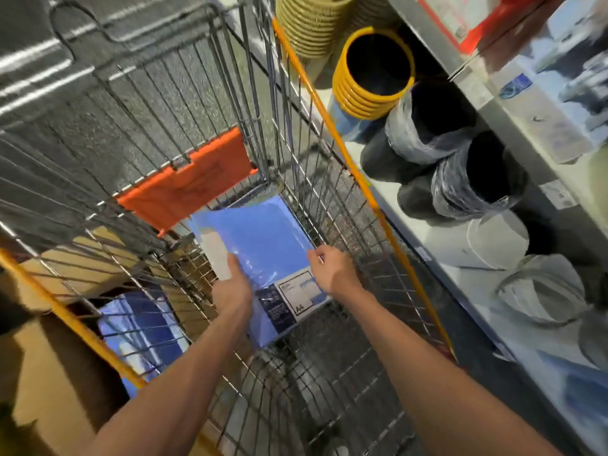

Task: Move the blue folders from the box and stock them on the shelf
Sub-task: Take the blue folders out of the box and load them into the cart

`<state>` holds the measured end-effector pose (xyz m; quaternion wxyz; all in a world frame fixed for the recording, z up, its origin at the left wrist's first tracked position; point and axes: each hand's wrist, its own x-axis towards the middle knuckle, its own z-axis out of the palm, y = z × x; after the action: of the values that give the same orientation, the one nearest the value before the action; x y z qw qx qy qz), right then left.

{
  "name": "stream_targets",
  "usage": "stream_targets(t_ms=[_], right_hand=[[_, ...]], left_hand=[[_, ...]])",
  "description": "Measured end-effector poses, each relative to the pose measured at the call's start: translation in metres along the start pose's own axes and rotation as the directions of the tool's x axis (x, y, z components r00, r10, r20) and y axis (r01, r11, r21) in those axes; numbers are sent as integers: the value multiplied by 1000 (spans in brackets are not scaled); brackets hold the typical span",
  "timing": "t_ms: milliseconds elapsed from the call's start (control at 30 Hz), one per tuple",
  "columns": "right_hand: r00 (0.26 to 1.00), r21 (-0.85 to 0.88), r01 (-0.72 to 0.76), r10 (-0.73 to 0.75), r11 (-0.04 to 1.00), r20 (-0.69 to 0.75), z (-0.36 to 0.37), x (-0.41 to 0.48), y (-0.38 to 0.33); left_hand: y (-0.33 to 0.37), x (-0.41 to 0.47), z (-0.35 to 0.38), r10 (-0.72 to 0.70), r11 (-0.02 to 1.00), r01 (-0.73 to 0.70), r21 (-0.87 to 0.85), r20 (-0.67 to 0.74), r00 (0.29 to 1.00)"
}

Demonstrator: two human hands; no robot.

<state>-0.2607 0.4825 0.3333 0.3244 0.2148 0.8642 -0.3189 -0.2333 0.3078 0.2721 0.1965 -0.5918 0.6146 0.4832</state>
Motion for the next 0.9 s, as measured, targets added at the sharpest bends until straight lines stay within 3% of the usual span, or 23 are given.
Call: stream_targets(t_ms=[200, 300, 400, 533, 667, 900], right_hand=[[999, -35, -2, 3, 999, 32, 24, 17, 22], [999, -76, 11, -8, 997, 46, 29, 19, 26], [999, -86, 6, -1, 996, 51, 33, 13, 29], [998, -49, 16, -13, 999, 60, 25, 1, 25], [999, -19, 23, -22, 1000, 32, 11, -21, 11], [985, 32, 173, -172, 984, -27, -22, -96, 2]], left_hand=[[-15, 35, 27, -10, 1000, 10, 11, 11, 1000], [-18, 49, 35, 52, 976, -71, 207, 96, 994], [-23, 61, 31, 122, 858, -214, 466, 220, 968], [-25, 59, 16, 125, 713, -327, 620, 346, 930], [-17, 38, -1, 259, 717, -441, 539, 382, 887], [-4, -29, -35, 469, 681, -623, 385, 423, 775]])
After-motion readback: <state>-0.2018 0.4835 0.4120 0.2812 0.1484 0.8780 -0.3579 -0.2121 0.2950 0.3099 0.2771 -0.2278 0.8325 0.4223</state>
